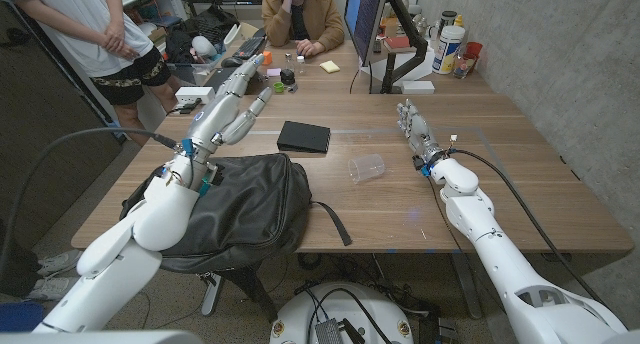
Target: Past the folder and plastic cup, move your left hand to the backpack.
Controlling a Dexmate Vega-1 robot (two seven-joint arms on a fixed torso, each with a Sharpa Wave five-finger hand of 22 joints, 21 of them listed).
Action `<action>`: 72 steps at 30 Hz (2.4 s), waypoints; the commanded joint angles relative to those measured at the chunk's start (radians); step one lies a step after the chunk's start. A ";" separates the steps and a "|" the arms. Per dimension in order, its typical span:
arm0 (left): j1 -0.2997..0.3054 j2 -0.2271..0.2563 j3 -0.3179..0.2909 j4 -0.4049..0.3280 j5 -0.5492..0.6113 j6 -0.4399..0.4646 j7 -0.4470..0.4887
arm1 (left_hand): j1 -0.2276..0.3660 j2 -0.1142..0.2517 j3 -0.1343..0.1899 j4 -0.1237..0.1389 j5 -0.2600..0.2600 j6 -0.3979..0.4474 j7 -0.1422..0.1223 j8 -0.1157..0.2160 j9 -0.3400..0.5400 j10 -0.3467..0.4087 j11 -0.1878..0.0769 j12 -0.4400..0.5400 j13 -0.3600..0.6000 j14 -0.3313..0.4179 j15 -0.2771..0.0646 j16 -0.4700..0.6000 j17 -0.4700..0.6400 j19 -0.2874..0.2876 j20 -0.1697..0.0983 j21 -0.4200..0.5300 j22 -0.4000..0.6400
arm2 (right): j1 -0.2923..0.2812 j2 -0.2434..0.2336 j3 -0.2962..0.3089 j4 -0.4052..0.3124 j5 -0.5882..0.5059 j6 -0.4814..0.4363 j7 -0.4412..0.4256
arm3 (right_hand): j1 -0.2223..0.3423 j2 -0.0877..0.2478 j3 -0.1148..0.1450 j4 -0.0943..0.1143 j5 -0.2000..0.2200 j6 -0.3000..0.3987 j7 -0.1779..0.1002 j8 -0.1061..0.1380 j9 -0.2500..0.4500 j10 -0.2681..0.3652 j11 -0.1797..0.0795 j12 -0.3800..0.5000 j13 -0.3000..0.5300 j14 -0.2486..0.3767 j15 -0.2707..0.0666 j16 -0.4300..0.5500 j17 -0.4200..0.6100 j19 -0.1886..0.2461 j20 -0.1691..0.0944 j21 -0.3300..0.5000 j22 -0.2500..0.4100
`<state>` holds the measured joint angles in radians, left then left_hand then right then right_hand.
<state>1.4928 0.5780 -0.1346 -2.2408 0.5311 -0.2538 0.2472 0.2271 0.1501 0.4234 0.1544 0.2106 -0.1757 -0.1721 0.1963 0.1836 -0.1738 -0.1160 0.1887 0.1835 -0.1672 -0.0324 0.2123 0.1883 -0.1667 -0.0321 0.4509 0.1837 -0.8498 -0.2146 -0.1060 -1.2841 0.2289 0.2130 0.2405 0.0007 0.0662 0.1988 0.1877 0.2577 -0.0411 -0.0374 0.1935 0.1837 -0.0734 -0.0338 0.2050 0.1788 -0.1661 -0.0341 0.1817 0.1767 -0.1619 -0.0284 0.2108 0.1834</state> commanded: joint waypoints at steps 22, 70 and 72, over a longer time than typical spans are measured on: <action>0.051 -0.006 -0.007 -0.093 0.153 0.125 -0.017 | 0.022 -0.001 0.011 -0.006 -0.003 -0.060 -0.007 -0.003 0.002 -0.102 -0.002 -0.001 0.002 -0.142 -0.052 -0.003 0.002 -0.061 -0.047 -0.004 0.005 | 0.015 0.003 0.001 0.033 0.000 0.018 0.011 | -0.003 0.108 0.000 -0.001 0.004 0.006 -0.016 -0.001 0.002 -0.004 0.000 -0.001 0.003 -0.058 -0.020 0.003 0.003 -0.008 -0.100 -0.003 0.005; 0.138 -0.016 -0.001 -0.212 0.332 0.282 -0.061 | 0.044 0.000 0.019 -0.013 -0.006 -0.053 -0.007 -0.005 0.001 -0.091 -0.005 0.001 0.002 -0.137 -0.049 -0.003 0.000 -0.066 -0.040 -0.013 0.006 | 0.018 -0.008 0.001 0.035 0.003 0.022 0.022 | -0.002 0.107 0.000 -0.001 0.005 0.006 -0.015 -0.002 0.002 -0.003 -0.003 -0.001 0.003 -0.057 -0.019 0.002 0.003 -0.009 -0.100 -0.003 0.004; 0.145 -0.018 -0.002 -0.217 0.338 0.289 -0.062 | 0.046 0.000 0.020 -0.014 -0.006 -0.052 -0.008 -0.004 0.001 -0.091 -0.004 0.001 0.002 -0.136 -0.049 -0.003 0.000 -0.066 -0.039 -0.014 0.006 | 0.018 -0.008 0.001 0.033 0.003 0.021 0.023 | -0.002 0.107 0.001 -0.001 0.005 0.006 -0.016 -0.002 0.002 -0.003 -0.003 -0.001 0.003 -0.057 -0.019 0.002 0.003 -0.009 -0.100 -0.003 0.004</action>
<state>1.6148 0.5613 -0.1373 -2.4299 0.8288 -0.0089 0.2004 0.2626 0.1489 0.4358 0.1420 0.2062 -0.1752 -0.1716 0.1922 0.1813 -0.1738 -0.1160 0.1887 0.1835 -0.1672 -0.0324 0.2123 0.1859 -0.1667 -0.0321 0.4393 0.1886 -0.8357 -0.2219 -0.1032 -1.2563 0.2331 0.2315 0.2602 0.0007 0.0662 0.1989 0.1877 0.2577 -0.0338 -0.0447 0.1935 0.1836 -0.0734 -0.0338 0.2050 0.1788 -0.1661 -0.0341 0.1817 0.1771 -0.1673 -0.0340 0.2108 0.1835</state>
